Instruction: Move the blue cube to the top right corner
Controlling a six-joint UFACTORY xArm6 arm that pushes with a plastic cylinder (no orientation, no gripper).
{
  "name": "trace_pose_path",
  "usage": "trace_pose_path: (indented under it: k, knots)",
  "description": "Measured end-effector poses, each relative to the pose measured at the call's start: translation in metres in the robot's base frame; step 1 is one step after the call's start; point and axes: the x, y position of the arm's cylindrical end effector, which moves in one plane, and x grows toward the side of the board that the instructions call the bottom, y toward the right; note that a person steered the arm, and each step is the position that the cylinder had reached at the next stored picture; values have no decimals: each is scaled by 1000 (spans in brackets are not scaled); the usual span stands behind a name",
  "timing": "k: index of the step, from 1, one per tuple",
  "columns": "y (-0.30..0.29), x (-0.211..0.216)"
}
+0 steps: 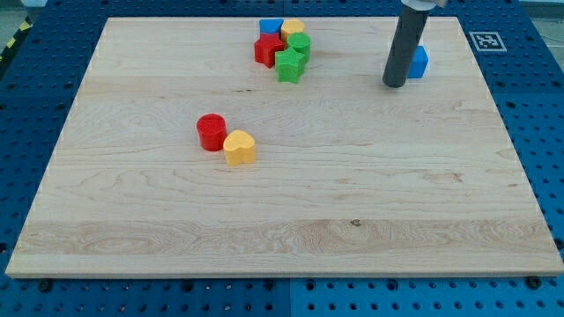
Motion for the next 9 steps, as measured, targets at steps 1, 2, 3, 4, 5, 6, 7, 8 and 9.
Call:
trace_pose_path:
  k: [1,2,3,4,5,6,7,8,9]
  knots:
    - [16,-13]
    - [34,-2]
    - [31,-15]
    - [31,-31]
    - [31,-35]
    - [41,-43]
    - [60,-43]
    - [60,-48]
    - [59,-48]
